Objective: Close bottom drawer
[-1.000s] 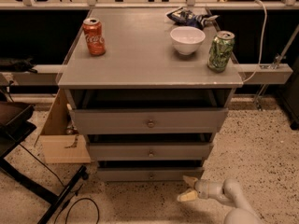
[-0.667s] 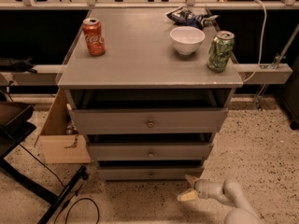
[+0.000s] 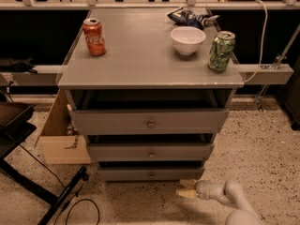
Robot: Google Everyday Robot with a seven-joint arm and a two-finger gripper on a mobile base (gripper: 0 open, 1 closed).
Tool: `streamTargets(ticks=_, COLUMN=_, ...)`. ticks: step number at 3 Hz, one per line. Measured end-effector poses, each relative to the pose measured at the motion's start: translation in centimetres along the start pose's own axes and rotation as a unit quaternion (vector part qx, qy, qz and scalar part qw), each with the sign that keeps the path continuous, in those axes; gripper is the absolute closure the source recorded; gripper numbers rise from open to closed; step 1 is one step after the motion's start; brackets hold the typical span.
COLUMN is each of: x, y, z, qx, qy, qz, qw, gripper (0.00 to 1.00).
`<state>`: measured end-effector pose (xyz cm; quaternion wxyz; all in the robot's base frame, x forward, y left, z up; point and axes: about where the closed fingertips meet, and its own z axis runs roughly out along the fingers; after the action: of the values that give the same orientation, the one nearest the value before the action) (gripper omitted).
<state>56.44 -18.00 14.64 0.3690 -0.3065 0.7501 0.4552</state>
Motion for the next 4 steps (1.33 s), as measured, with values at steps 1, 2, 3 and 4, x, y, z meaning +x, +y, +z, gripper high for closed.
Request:
streamTargets(ticks=1, x=-0.1, y=0.4, z=-0.5, qx=0.002, qy=0.014, qz=-0.010, qw=0.9999, gripper=0.62)
streamTargets(ticks=2, x=-0.7, y=-1.0, z=-7.9, qx=0.074, qy=0.083, qz=-0.056, qw=0.9922, gripper=0.86)
streamTargets(ticks=3, x=-3.2, y=-1.8, z=-16.7, qx=0.163, qy=0.142, qz=-0.090, qw=0.9722, gripper=1.00)
streamTargets(ticks=4, x=-5.7, y=-0.7, z=-27.5, qx=0.274, qy=0.183, qz=-0.094, qw=0.9395, gripper=1.00)
